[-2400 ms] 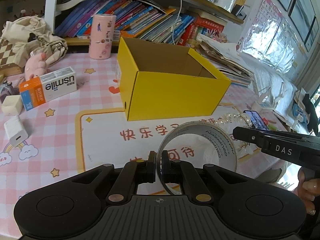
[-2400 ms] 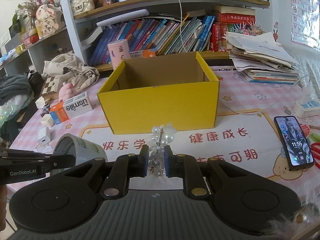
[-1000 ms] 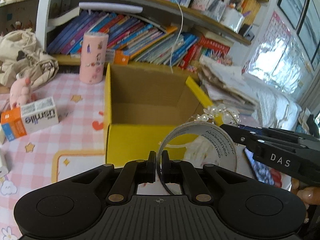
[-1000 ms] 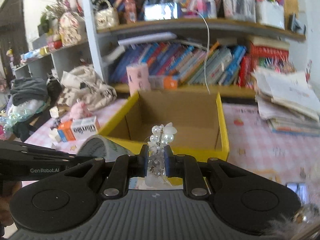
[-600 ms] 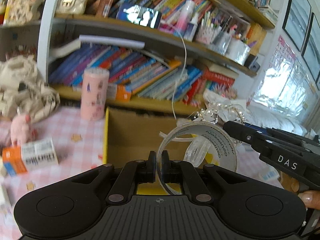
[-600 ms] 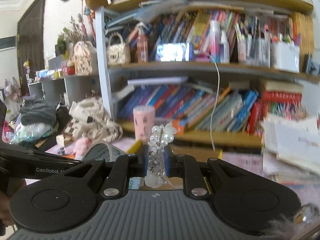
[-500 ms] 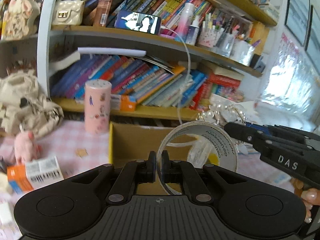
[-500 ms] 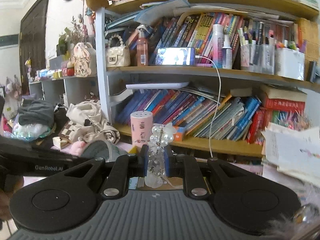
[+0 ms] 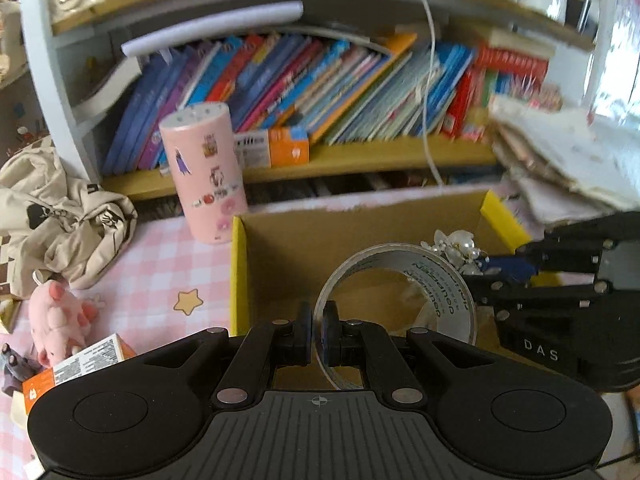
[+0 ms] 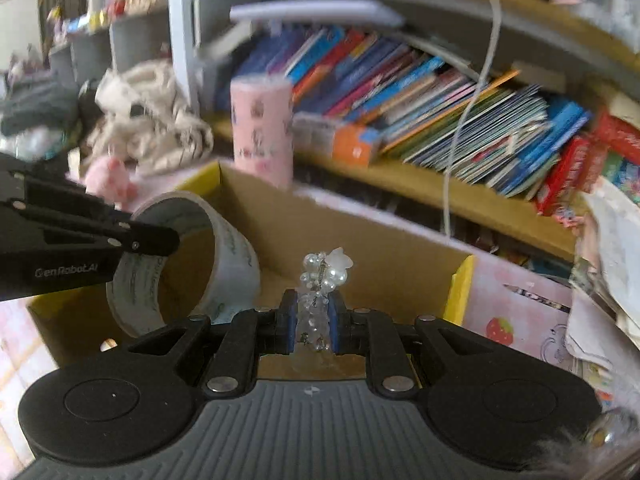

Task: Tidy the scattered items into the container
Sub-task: 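Lower both tools into the yellow box and open their fingers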

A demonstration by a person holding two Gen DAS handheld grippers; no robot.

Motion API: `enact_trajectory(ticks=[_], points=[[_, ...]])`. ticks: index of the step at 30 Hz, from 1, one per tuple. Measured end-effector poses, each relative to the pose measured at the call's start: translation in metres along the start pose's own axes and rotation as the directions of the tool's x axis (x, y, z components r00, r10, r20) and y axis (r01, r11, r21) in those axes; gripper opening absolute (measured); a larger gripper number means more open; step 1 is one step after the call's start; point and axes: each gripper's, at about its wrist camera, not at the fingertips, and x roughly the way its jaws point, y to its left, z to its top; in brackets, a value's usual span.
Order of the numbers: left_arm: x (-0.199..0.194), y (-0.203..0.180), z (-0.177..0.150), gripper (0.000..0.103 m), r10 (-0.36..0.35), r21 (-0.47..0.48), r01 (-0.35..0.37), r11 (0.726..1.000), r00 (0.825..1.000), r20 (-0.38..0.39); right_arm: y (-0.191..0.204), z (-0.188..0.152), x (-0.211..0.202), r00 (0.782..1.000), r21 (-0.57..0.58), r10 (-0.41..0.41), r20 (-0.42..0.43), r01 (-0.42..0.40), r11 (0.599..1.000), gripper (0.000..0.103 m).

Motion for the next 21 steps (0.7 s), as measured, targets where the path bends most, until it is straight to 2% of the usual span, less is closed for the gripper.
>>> enact_trajectory(ticks=[6,12,21], points=[[0.029,-0.003,0.005,0.004,0.038,0.051,-0.034,0.998,0.997,-0.066,-0.006,0.011,0.029,0.997,-0.061,0.018,-0.075,-0.023,0.998,0.015],[0.045,-0.006,0.007,0.005,0.040,0.080,-0.032,0.996,0.995,-0.095,-0.012,0.015,0.042,0.994,-0.061,0.040,-0.102,-0.047,0.997,0.015],[0.056,-0.014,0.004,0.013,0.068,0.128,-0.053,0.990,0.991,-0.115,-0.015,0.019,0.048,0.991,-0.052,0.054,-0.124,-0.061,0.997,0.016]])
